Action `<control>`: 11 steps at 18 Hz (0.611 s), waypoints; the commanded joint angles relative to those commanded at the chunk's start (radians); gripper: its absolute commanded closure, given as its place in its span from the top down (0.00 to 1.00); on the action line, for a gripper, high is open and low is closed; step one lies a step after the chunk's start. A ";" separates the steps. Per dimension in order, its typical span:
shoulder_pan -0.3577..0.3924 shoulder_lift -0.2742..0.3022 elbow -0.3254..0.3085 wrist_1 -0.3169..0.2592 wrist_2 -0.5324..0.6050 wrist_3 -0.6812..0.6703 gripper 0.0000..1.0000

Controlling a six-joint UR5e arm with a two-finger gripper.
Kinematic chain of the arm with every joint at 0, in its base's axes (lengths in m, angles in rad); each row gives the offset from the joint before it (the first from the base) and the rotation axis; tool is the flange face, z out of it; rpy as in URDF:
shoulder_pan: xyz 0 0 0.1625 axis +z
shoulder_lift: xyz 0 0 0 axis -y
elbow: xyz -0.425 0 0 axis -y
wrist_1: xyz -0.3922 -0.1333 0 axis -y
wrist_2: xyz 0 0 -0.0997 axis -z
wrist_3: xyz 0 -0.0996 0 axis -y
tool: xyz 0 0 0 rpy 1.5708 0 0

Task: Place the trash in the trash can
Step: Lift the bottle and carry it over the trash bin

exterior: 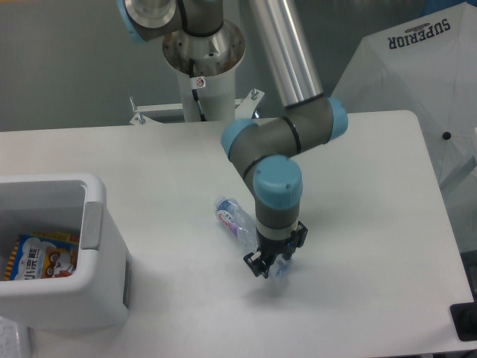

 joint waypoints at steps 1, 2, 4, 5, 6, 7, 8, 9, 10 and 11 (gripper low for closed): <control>0.000 0.029 0.015 0.000 -0.017 0.000 0.62; 0.002 0.054 0.031 0.000 -0.041 0.000 0.58; 0.000 0.089 0.055 0.000 -0.104 -0.005 0.55; 0.000 0.106 0.061 0.000 -0.118 -0.005 0.55; -0.002 0.124 0.064 0.000 -0.118 -0.002 0.55; 0.000 0.141 0.080 0.006 -0.121 0.003 0.55; -0.002 0.154 0.103 0.027 -0.124 0.009 0.55; -0.002 0.160 0.133 0.060 -0.124 0.009 0.55; -0.003 0.164 0.173 0.081 -0.131 0.011 0.55; -0.018 0.164 0.219 0.083 -0.147 0.011 0.56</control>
